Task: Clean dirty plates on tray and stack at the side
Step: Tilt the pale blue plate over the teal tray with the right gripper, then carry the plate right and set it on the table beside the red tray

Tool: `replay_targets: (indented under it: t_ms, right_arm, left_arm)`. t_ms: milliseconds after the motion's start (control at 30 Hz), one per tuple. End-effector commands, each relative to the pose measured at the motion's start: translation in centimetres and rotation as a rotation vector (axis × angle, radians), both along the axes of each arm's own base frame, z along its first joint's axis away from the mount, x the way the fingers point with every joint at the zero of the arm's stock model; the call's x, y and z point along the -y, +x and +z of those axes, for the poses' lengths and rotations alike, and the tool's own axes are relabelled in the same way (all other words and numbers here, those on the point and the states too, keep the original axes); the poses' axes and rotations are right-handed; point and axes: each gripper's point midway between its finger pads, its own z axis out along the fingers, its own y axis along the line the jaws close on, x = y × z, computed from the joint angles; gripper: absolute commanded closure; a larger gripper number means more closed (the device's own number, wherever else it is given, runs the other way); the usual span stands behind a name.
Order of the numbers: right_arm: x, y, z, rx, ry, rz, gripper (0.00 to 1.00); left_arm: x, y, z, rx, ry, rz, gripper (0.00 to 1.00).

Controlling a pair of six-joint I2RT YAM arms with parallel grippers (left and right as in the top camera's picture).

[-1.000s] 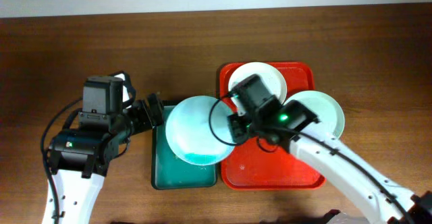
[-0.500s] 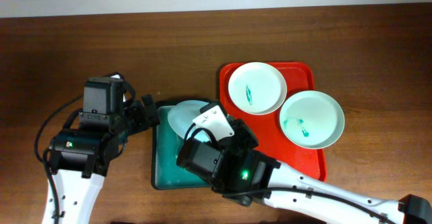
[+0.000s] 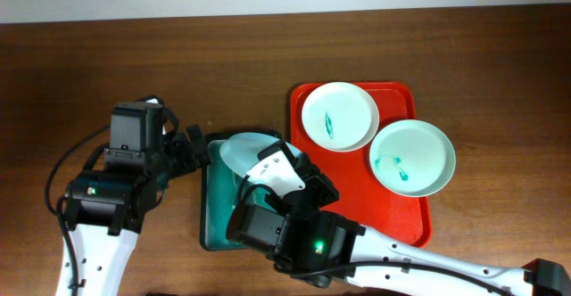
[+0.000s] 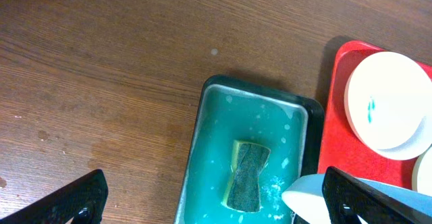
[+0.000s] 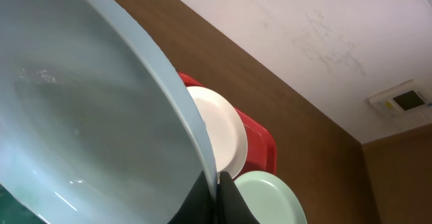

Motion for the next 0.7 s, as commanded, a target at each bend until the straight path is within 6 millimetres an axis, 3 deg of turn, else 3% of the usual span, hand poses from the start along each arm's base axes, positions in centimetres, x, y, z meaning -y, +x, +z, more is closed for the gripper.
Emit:
replay_targets:
  t_ms: [0, 367, 433, 500, 567, 600, 667]
  right_arm:
    - [-0.1, 0.1, 1.4, 0.044, 0.030, -0.016, 0.96]
    - [-0.2, 0.1, 1.3, 0.040, 0.053, -0.022, 0.96]
    - [0.0, 0.4, 0.4, 0.000, 0.150, -0.066, 0.96]
    - [0.7, 0.9, -4.3, -0.268, 0.402, -0.194, 0.96]
    - [0.3, 0.5, -7.4, -0.607, 0.574, -0.207, 0.96]
    - [0.2, 0.4, -7.9, -0.760, 0.631, -0.137, 0.96]
    - [1.0, 1.0, -5.6, -0.928, 0.793, 0.067, 0.96]
  left_arm:
    - [-0.4, 0.2, 0.3, 0.008, 0.021, 0.000, 0.00]
    - [-0.3, 0.2, 0.3, 0.007, 0.021, -0.001, 0.01]
    - [-0.3, 0.2, 0.3, 0.007, 0.021, -0.001, 0.01]
    - [-0.3, 0.2, 0.3, 0.007, 0.021, -0.001, 0.01]
    - [-0.3, 0.2, 0.3, 0.007, 0.021, -0.001, 0.01]
    - [-0.3, 0.2, 0.3, 0.007, 0.021, -0.001, 0.01]
    - [-0.3, 0.2, 0.3, 0.007, 0.021, -0.001, 0.01]
